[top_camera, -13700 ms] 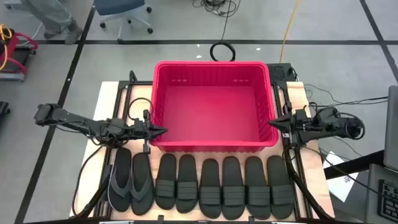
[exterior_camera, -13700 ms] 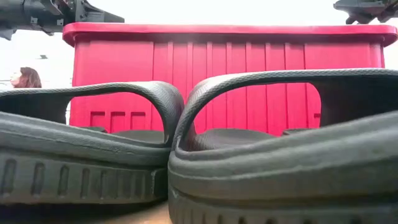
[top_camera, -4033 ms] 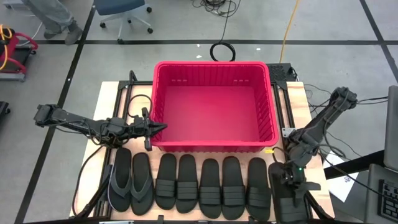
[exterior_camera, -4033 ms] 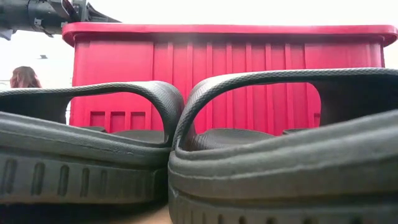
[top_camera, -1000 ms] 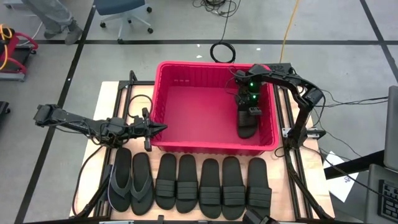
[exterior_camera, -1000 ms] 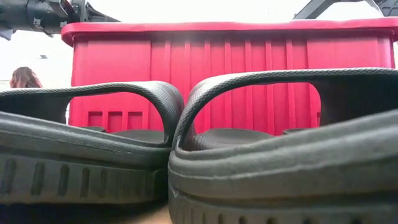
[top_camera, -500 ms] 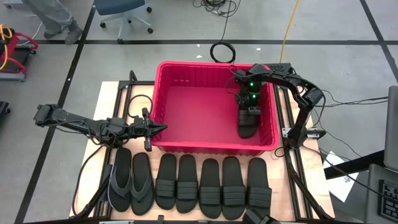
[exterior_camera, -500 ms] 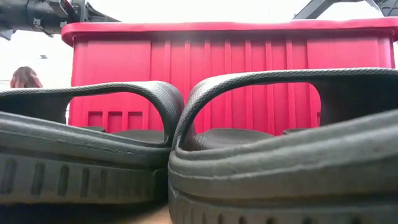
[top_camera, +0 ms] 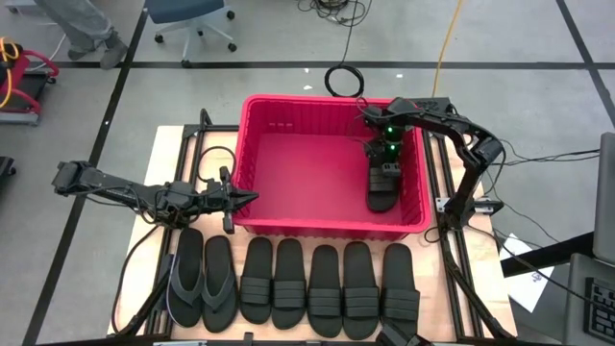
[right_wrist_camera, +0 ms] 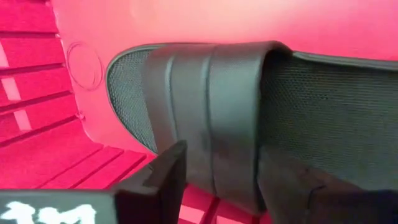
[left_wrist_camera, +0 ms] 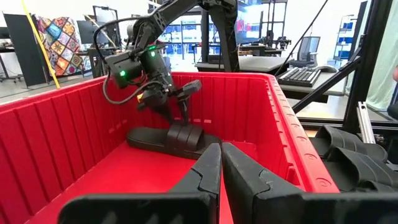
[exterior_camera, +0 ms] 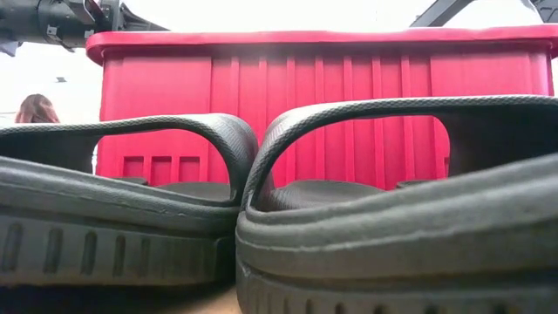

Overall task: Pick and place slides into bin
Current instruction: Put the black slide into the red bin

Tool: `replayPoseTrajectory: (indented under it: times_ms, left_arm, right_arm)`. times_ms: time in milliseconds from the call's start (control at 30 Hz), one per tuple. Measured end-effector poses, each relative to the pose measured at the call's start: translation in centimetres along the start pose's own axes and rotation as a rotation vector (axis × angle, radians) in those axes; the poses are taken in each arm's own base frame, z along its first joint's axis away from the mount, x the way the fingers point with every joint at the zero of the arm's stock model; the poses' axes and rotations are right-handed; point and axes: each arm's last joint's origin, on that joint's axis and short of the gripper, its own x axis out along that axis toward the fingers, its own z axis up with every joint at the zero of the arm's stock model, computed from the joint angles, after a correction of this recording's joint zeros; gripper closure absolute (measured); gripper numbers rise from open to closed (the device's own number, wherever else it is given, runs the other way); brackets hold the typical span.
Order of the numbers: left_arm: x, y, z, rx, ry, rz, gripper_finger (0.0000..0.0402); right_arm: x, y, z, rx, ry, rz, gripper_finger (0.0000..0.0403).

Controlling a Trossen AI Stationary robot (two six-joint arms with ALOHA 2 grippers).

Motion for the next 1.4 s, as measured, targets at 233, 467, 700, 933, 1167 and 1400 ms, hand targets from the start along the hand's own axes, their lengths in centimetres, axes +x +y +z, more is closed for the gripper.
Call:
replayPoseTrajectory:
  times_ms: [233, 467, 700, 933, 1167, 1400]
  left_arm:
    - [0.0, 0.0, 0.0, -0.001, 0.0, 0.0, 0.038]
    - [0.0, 0.0, 0.0, -0.005, 0.0, 0.0, 0.038]
    - [0.0, 0.0, 0.0, -0.005, 0.0, 0.0, 0.038]
    - [0.0, 0.0, 0.0, -0.006, 0.0, -0.001, 0.038]
    - [0.0, 0.0, 0.0, 0.001, 0.0, -0.002, 0.038]
    - [0.0, 0.0, 0.0, 0.005, -0.002, -0.002, 0.038]
  right_arm:
    - [-3.3, 2.6, -1.1, -0.005, -0.099, -0.116, 0.0231]
    - [-10.2, 11.4, -2.9, -0.096, -0.572, -0.129, 0.0291]
    - [-14.1, 21.7, -6.9, -0.353, -1.089, 0.011, 0.0393]
    - [-12.8, 26.6, -9.2, -0.296, -1.026, 0.136, 0.0402]
    - [-10.2, 30.6, -8.0, -0.355, -0.914, 0.141, 0.0403]
    - [-7.8, 33.1, -7.3, -0.369, -0.781, 0.149, 0.0403]
